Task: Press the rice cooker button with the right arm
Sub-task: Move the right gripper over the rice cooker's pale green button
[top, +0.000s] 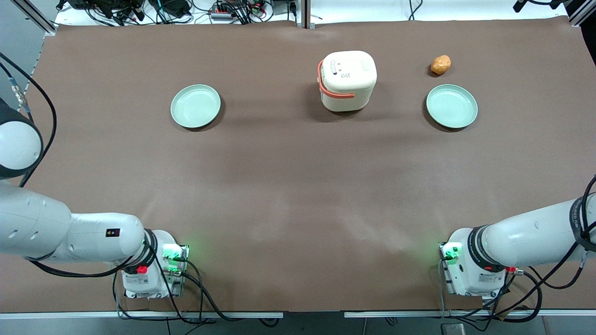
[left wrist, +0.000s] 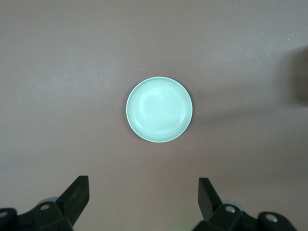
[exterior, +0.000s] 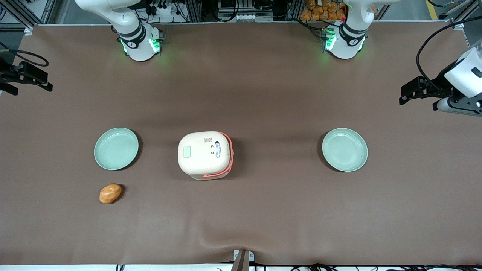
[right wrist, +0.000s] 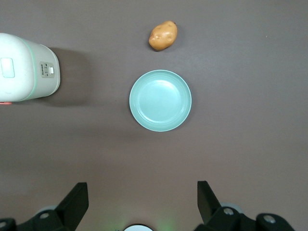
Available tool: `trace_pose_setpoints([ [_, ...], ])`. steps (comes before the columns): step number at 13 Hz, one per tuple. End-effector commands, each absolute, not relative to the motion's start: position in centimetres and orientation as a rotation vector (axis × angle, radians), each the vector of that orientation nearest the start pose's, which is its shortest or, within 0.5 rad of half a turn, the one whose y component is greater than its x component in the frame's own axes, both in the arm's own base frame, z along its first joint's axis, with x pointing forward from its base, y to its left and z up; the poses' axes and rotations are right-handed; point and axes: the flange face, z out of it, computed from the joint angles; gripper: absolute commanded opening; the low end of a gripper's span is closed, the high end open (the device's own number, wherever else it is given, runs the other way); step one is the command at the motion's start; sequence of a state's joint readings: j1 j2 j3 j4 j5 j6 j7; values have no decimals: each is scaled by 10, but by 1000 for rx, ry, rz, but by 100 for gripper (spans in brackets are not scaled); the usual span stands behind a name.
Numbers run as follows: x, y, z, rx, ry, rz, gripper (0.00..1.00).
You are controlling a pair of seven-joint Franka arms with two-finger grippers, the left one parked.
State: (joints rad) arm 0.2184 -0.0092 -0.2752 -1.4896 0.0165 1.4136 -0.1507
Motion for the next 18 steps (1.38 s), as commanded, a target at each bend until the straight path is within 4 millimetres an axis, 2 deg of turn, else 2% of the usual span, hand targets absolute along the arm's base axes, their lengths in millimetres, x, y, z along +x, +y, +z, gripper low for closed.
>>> trace_pose_setpoints([
  [1, 526, -30, 666, -3117, -164, 128, 100],
  [5, 532, -19, 669, -3113, -178, 103, 100],
  [7, 540, -4, 663, -3090, -211, 70, 100],
  [8, 547, 21, 653, -3091, -250, 86, 100],
  [11, 562, 87, 627, -3117, -156, 104, 100],
  [12, 568, 102, 616, -3122, -186, 112, 96],
  [15, 582, 146, 574, -3123, -257, 180, 31],
  [16, 589, 156, 557, -3098, -224, 202, 12],
  [17, 596, 170, 541, -3061, -179, 216, 0],
  [18, 596, 191, 531, -3057, -157, 210, 0],
])
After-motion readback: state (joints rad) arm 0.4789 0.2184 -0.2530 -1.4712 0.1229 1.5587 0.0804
